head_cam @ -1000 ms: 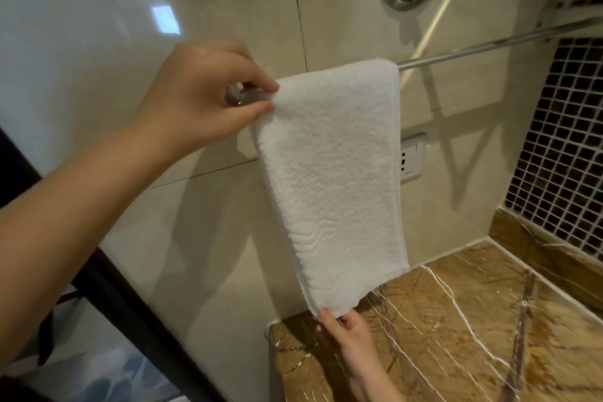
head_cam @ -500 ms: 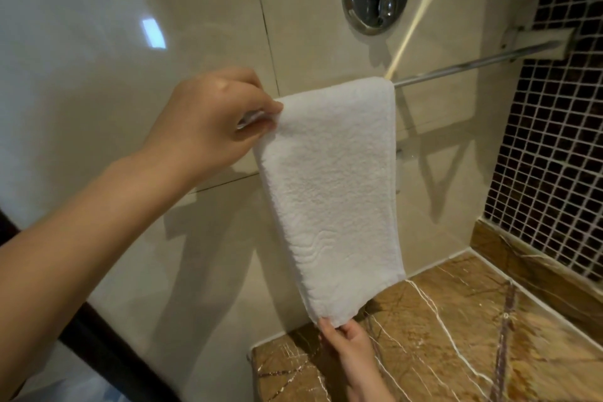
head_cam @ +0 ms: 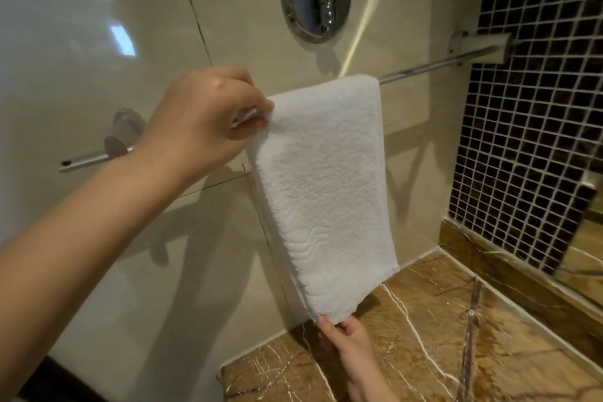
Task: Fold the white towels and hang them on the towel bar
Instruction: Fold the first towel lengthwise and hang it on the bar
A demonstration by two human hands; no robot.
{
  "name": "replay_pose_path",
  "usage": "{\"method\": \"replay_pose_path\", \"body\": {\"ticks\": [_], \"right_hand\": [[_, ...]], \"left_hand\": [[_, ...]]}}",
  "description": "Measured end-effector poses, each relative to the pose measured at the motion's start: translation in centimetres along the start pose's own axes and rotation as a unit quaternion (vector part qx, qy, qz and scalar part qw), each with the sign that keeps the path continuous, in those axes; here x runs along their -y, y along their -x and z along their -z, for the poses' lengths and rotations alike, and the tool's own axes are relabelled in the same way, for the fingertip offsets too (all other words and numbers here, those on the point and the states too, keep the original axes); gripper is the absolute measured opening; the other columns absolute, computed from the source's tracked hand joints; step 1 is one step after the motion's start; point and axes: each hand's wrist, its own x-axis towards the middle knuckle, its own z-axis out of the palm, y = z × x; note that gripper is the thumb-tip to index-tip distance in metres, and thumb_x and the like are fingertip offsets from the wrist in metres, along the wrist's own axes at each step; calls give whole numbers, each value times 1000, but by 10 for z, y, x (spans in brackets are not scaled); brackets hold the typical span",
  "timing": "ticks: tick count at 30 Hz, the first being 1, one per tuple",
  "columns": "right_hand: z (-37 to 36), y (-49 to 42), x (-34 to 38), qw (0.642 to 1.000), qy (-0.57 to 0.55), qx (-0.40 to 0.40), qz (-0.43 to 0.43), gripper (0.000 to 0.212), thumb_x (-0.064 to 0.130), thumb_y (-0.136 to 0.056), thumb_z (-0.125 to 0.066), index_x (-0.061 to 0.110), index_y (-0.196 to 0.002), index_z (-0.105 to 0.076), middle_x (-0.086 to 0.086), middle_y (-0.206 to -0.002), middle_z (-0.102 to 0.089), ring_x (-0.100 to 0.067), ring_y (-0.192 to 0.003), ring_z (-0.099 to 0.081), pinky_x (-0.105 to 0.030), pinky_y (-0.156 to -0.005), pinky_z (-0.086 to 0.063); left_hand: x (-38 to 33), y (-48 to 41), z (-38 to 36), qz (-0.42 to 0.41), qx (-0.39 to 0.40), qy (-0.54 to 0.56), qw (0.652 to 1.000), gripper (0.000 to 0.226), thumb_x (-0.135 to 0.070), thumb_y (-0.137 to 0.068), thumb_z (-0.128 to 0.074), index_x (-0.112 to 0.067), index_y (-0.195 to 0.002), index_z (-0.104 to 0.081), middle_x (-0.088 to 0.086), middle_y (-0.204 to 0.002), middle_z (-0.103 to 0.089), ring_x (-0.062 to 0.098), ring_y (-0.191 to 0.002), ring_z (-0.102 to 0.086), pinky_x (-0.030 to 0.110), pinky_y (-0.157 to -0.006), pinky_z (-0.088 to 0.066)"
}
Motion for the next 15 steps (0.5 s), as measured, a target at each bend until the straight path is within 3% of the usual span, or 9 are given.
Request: {"method": "replay_pose_path", "body": {"ticks": [5,10,15], "right_hand": [[15,-6,10,1000,-3,-4,7,14,-5,-80,-67,6,-88,-72,-8,-83,-75,-13,-67,-68,-19,-60,-54],[28,-12,20,1000,-2,-7,14,15,-6,-81,-65,2,-92,-70,-9,-81,-75,-12,-63,-67,-18,-55,-51],[38,-18,27,999,10,-7,31,15,-4,-81,-67,8,-89,-72,-6,-88,-76,-14,-76,-71,-17,-62,-54]], "left_hand": [[-7,-13,-14,-9,-8,3,1000,15,-5,-79,-73,-7,-93,-75,10,-80,-64,32,-70,-62,42,-60,-50],[-14,-26,-25,-21,-16,8,1000,14,-4,-78,-72,-6,-92,-75,12,-79,-64,33,-69,-62,42,-59,-50],[-20,-34,-34,-17,-26,15,999,15,-3,-78,-72,-6,-93,-75,12,-79,-64,34,-71,-62,44,-60,-50]]}}
